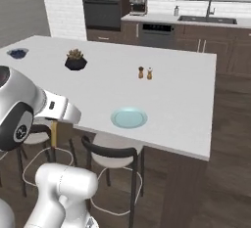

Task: Start the toaster. Once the lever pops up, take the bread to the plate on the dining counter.

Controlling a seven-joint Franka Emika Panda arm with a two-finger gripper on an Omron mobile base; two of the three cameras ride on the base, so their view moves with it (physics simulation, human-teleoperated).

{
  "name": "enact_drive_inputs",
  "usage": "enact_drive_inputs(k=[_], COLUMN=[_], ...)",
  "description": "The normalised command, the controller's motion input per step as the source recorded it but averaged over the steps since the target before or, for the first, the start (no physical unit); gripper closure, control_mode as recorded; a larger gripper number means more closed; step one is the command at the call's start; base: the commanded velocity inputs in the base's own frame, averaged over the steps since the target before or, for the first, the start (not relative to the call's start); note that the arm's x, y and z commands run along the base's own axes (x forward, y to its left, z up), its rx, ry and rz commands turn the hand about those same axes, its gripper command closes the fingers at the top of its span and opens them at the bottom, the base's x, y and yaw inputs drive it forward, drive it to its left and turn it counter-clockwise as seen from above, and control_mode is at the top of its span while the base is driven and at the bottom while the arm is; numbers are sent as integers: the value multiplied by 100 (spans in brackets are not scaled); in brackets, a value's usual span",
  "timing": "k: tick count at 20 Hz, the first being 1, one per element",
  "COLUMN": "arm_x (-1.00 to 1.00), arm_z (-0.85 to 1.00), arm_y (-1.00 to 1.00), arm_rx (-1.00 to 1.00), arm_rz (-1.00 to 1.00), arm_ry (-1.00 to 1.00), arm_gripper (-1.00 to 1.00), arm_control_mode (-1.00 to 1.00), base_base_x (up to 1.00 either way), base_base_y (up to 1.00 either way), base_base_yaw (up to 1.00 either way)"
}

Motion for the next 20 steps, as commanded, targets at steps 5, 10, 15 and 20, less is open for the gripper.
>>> enact_drive_inputs(k=[5,10,15,20], arm_x=[0,0,0,0], arm_z=[0,0,0,0], arm_y=[0,0,0,0], arm_rx=[0,0,0,0], arm_rz=[0,0,0,0], arm_ry=[0,0,0,0], arm_gripper=[100,100,100,100], arm_control_mode=[100,100,100,100], base_base_x=[56,46,42,5], base_base_y=[32,7,15,2], base_base_yaw=[-26,-10,-1,0])
